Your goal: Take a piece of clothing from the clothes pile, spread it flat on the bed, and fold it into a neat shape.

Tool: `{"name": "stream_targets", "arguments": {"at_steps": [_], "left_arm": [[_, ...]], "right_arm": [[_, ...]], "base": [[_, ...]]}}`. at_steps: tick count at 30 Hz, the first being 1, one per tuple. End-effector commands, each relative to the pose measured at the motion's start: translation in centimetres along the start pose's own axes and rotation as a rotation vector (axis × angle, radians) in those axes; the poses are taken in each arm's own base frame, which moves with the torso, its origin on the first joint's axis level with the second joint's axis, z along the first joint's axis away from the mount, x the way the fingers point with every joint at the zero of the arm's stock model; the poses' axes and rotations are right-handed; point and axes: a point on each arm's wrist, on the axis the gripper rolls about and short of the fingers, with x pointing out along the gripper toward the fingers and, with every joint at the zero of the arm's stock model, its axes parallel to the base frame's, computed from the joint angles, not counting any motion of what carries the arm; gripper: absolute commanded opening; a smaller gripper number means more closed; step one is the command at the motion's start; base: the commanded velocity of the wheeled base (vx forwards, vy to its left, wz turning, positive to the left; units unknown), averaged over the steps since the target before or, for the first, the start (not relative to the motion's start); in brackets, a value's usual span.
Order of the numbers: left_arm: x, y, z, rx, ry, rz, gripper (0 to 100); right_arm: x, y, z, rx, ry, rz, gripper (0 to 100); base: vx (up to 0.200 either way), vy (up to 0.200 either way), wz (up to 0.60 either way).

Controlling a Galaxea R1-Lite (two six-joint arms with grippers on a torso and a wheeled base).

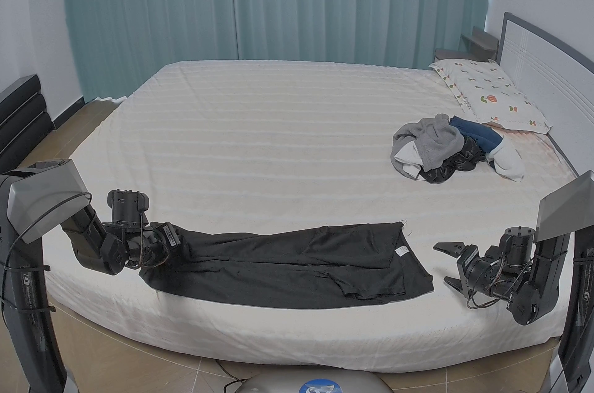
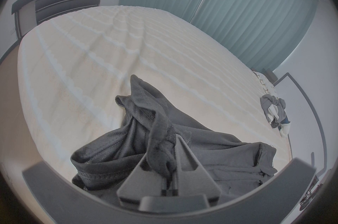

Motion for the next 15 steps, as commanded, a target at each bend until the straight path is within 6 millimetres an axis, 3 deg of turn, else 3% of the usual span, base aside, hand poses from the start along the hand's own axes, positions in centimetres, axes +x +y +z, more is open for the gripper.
{"name": "stream_targets", "arguments": {"at_steps": [1, 9, 15], "left_arm": [[0.1, 0.4, -0.1, -0.004, 0.004, 0.01, 0], [-0.4, 1.4, 0.2, 0.028, 0.011, 0.072, 0], [-0.6, 3.4, -0.1, 0.106, 0.047, 0.126, 0]], "right_arm": [[0.0, 0.0, 0.0, -0.002, -0.003, 0.006, 100], [0.0, 0.0, 0.0, -0.002, -0.003, 0.006, 100], [0.0, 0.0, 0.0, -0.002, -0.003, 0.006, 100]], "base": [[0.0, 0.0, 0.0], [0.0, 0.0, 0.0], [0.0, 0.0, 0.0]]}}
